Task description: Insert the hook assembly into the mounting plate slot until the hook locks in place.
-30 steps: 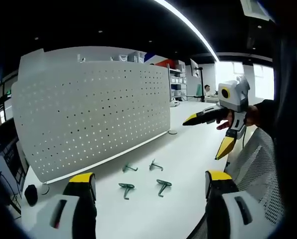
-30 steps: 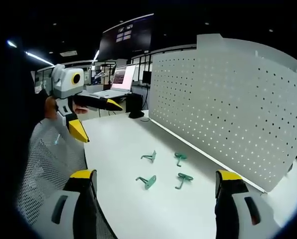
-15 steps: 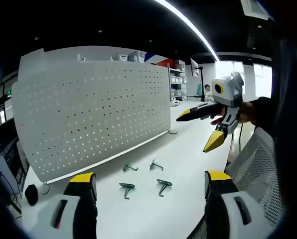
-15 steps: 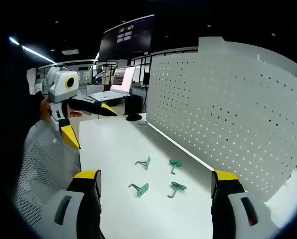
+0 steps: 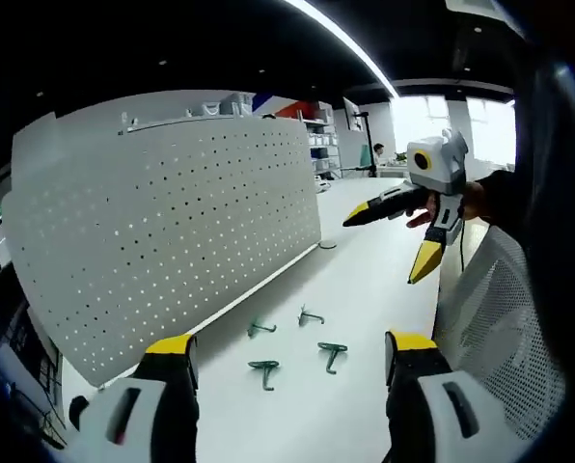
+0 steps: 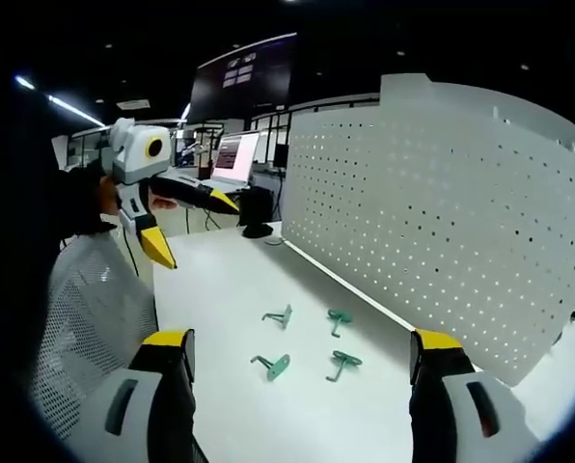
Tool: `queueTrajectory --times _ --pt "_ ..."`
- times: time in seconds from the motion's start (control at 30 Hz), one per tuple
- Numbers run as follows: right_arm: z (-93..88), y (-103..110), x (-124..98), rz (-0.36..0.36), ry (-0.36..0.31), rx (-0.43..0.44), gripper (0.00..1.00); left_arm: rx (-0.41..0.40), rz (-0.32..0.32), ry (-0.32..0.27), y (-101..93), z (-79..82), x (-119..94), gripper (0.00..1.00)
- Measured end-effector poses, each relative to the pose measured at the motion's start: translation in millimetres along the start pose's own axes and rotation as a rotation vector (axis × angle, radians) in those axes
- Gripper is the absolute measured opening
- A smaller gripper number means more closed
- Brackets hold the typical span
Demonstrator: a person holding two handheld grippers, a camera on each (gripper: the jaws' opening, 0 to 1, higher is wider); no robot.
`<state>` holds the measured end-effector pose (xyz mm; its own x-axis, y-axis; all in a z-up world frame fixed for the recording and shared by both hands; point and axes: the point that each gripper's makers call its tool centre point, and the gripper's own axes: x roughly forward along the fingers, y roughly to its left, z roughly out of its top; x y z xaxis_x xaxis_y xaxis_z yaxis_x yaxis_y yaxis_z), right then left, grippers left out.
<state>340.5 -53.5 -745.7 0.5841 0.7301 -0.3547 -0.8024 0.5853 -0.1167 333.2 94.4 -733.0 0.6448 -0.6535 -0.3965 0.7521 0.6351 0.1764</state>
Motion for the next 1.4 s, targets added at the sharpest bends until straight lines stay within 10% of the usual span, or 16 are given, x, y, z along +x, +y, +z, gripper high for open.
queueTrajectory --times 1.4 --pt "-11.0 7 -7 -0.047 0.009 0.066 0.89 0.3 -0.255 0.262 30.4 -85.2 121 0.25"
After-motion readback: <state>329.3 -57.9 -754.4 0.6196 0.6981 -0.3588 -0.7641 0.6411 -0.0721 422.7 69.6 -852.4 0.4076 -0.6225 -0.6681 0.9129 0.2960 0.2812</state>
